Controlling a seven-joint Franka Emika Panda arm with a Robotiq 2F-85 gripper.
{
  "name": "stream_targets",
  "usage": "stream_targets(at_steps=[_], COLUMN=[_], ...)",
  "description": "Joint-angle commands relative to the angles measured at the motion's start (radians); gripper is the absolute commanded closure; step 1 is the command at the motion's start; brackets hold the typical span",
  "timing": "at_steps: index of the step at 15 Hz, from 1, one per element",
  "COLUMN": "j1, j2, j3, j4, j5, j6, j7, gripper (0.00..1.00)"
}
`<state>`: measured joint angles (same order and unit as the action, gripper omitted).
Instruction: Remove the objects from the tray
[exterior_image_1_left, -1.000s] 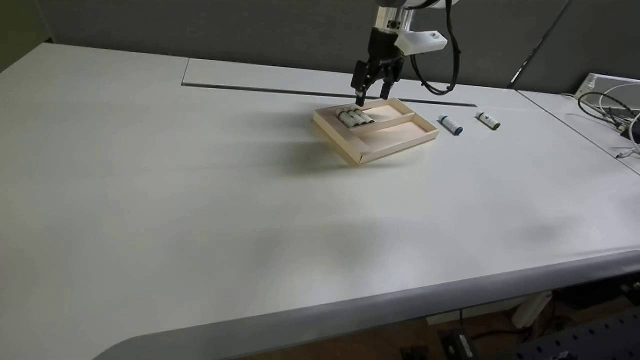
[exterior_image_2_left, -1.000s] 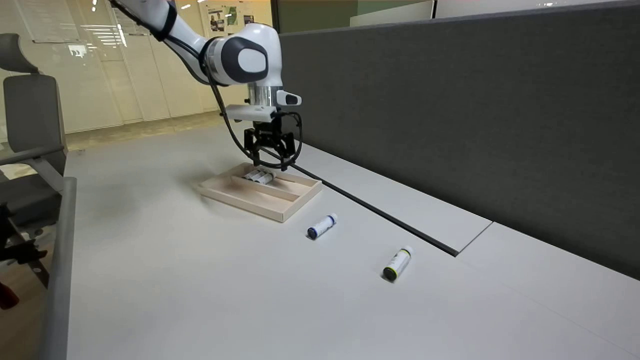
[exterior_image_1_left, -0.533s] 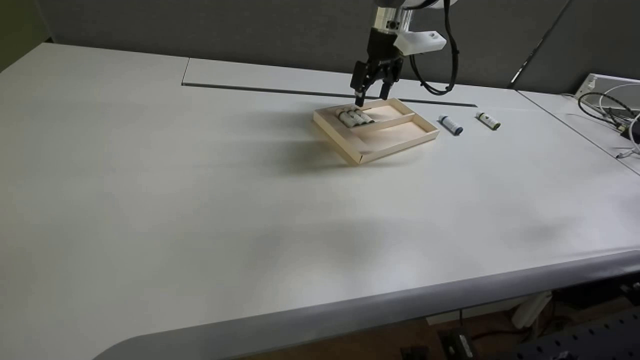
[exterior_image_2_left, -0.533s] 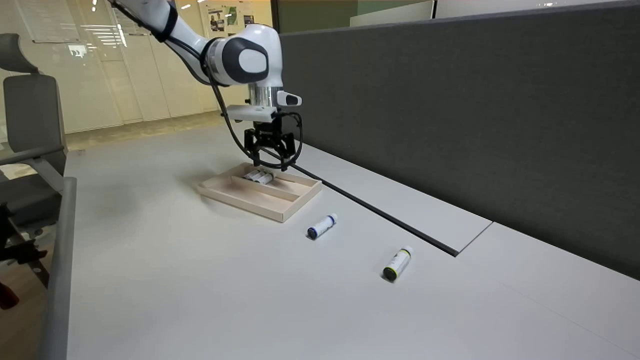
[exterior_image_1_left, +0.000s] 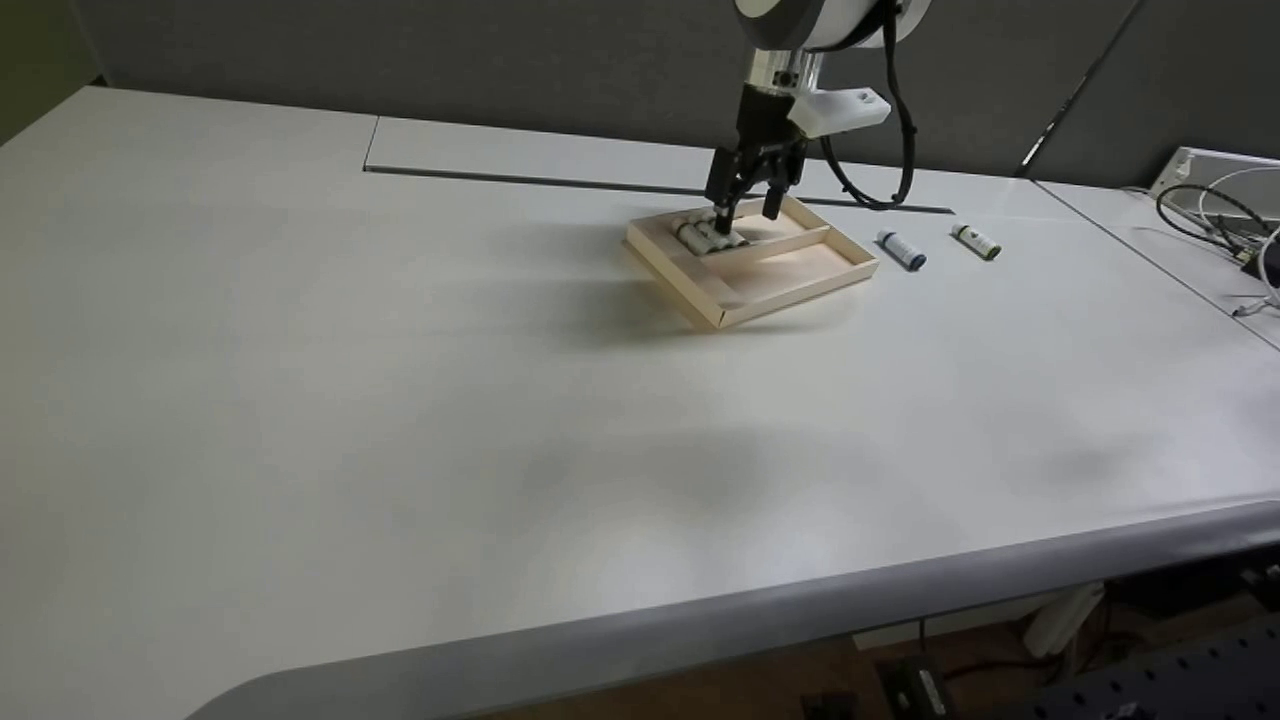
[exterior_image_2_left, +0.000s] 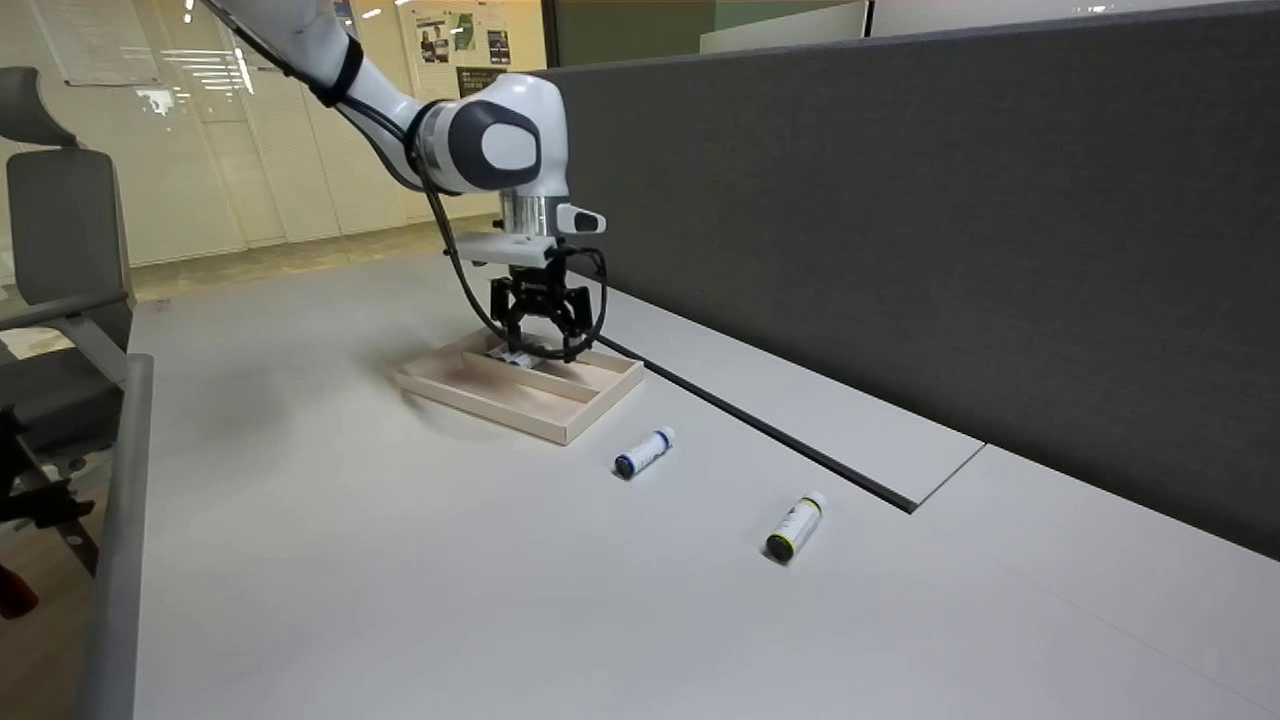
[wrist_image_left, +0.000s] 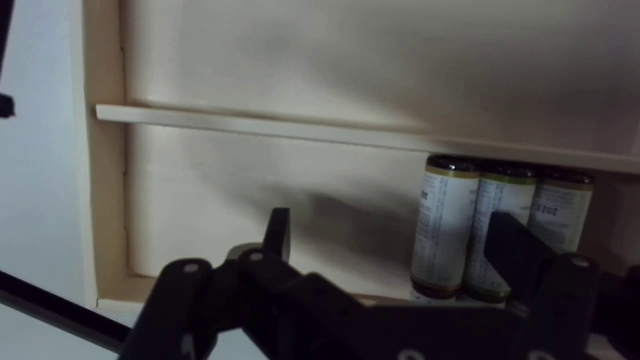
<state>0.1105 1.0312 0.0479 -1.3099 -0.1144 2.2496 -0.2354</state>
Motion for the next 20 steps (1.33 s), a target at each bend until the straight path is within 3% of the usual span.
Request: stream_targets(at_steps=[1,7,8,9,19,20], j1=[0.0,-0.001,-0.002,-0.002,-0.032,-0.045], j2=[0.035,0.079,0.086,0.091,0.045,0.038], j3=[-0.008,-0.013,-0.013,-0.013,-0.023,-0.019], j4=[0.048,0.071,0.077,0.082,0.066,0.057], j5=[-0.015,-0.018,-0.018,-0.017,0.0,0.008], j6=[0.009,0.05,0.047,0.046,0.015,0.008], j7=[0.022,0.02,0.019,0.019,0.023,0.018], gripper=[0.0,0.0,0.25,0.26,0.95,0.94])
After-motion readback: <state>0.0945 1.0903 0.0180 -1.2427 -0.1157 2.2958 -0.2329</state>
